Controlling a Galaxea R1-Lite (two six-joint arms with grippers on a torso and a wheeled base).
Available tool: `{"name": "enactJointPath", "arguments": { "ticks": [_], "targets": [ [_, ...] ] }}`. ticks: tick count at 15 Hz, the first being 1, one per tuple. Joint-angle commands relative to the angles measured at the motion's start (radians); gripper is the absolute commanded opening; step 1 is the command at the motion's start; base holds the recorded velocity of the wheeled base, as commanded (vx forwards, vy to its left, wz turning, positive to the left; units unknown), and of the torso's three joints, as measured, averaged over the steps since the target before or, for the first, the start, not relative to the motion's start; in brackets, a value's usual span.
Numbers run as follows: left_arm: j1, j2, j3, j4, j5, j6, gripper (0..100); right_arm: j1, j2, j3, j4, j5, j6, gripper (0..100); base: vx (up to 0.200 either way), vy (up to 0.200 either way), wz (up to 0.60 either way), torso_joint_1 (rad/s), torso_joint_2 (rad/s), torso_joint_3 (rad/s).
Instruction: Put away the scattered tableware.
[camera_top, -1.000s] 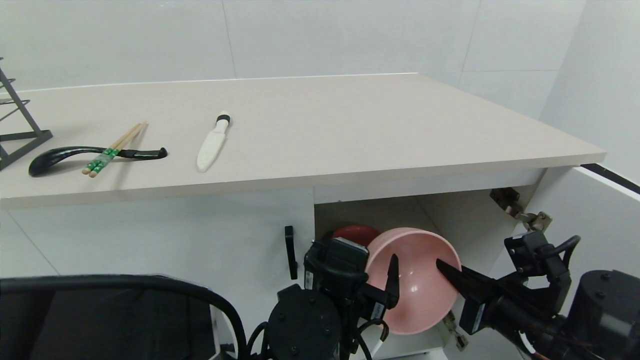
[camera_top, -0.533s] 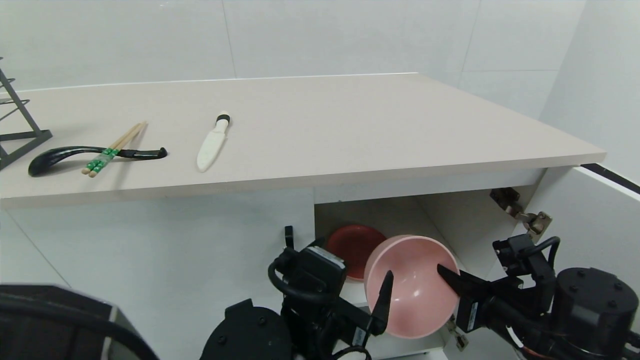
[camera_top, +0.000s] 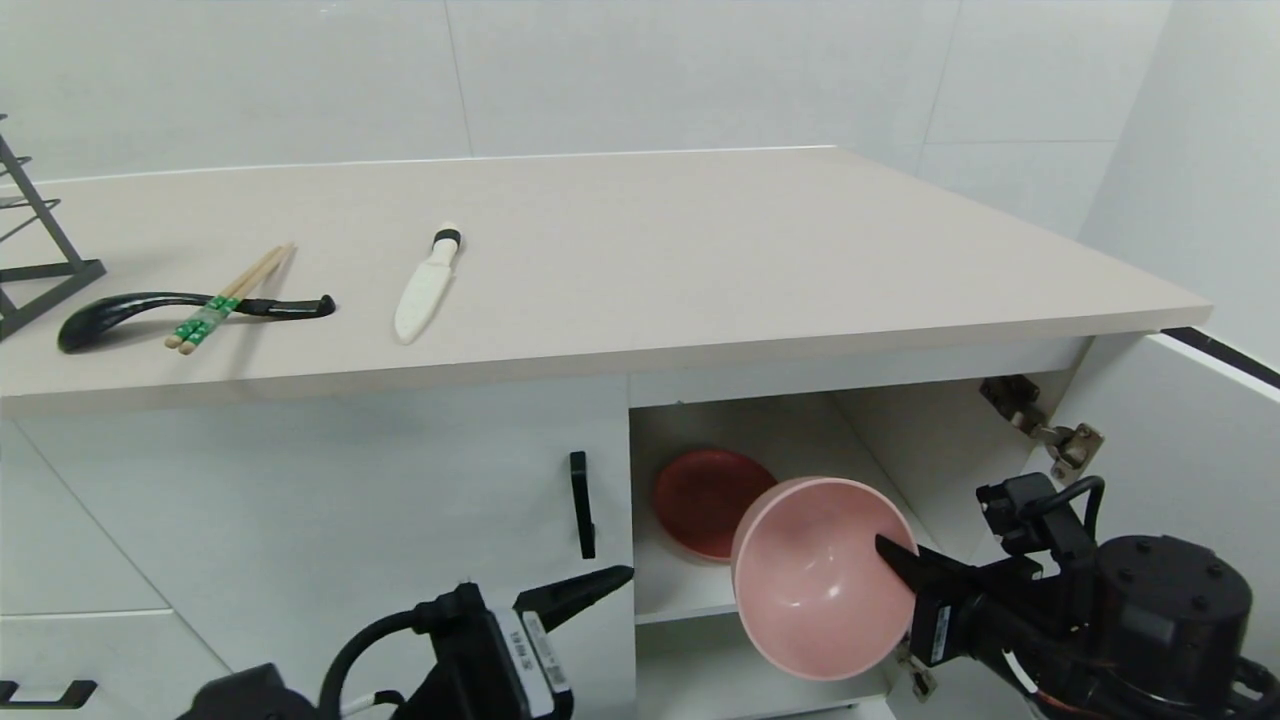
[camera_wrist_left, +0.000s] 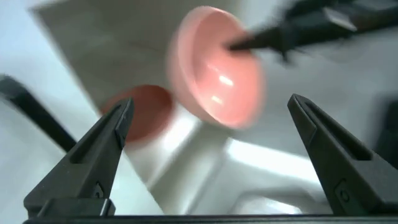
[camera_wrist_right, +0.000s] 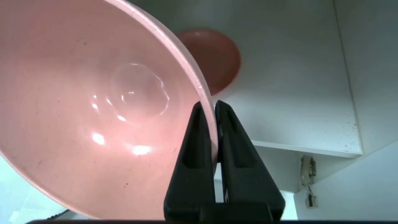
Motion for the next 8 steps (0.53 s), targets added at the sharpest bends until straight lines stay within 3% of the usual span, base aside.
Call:
{"name": "enactJointPath", "arguments": {
  "ticks": [1, 2, 8],
  "targets": [
    [0.062, -0.076, 0.065, -0.002, -0.049, 0.022, 100, -0.004, 0.004, 0.001, -0.001, 0.000, -0.001, 0, 0.000, 0.000, 0.00, 0.000, 0.00, 0.000],
    [0.085, -0.079, 0.075, -0.002, -0.049, 0.024, 100, -0.010, 0.008, 0.001, -0.001, 0.000, -0.006, 0, 0.000, 0.000, 0.00, 0.000, 0.00, 0.000],
    [0.104, -0.140, 0.105, -0.002, -0.043, 0.014, 100, -0.048, 0.030, 0.001, -0.001, 0.000, -0.047, 0, 0.000, 0.000, 0.00, 0.000, 0.00, 0.000]
  ]
}}
